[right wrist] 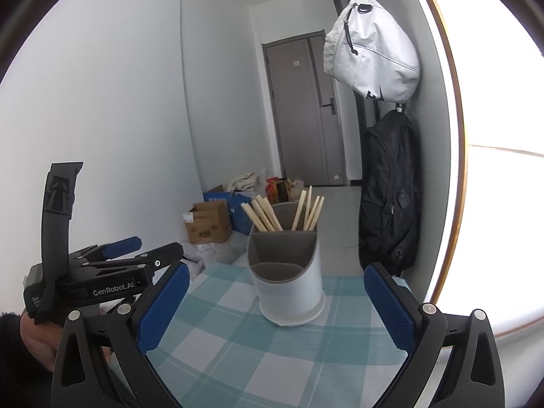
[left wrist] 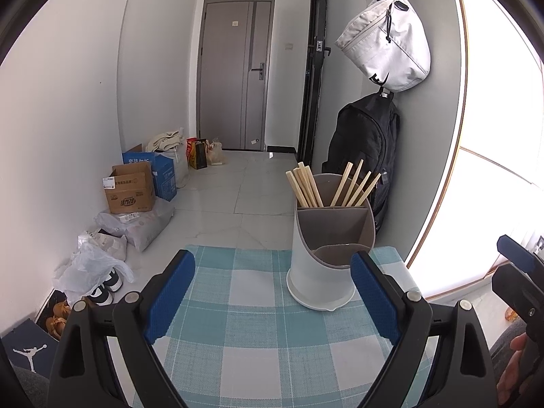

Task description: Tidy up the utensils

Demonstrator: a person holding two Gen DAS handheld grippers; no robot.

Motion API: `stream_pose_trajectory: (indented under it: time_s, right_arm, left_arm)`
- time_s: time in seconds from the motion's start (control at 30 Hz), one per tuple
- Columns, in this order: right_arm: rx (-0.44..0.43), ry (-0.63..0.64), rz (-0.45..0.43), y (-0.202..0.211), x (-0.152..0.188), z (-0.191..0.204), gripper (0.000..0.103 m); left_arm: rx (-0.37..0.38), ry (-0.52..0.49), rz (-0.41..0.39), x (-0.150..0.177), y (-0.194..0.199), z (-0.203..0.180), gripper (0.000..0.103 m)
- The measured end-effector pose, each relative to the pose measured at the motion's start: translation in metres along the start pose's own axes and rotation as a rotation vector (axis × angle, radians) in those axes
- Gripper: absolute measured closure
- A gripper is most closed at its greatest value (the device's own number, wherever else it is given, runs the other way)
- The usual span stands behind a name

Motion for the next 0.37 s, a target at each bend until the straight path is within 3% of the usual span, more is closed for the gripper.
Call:
stream_pose_trajectory:
  time_s: [0.37]
  right_arm:
    - [-0.002,-0.008,0.003,-0.0008,-0.0006,0.0003,0.0]
  left_arm:
    - [0.008,0.007,0.033,0.0023,-0.0046,0.0026,0.013]
Point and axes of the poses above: each gripper's, at about its wrist camera, not at the fingertips, and y roughly against the way its jaws point, z to its left, x to its underside, the point moved 7 cm from there along -y, roughly the way its jaws point, and after that the axes turned 10 degrees about x, right-handed, at the moved point
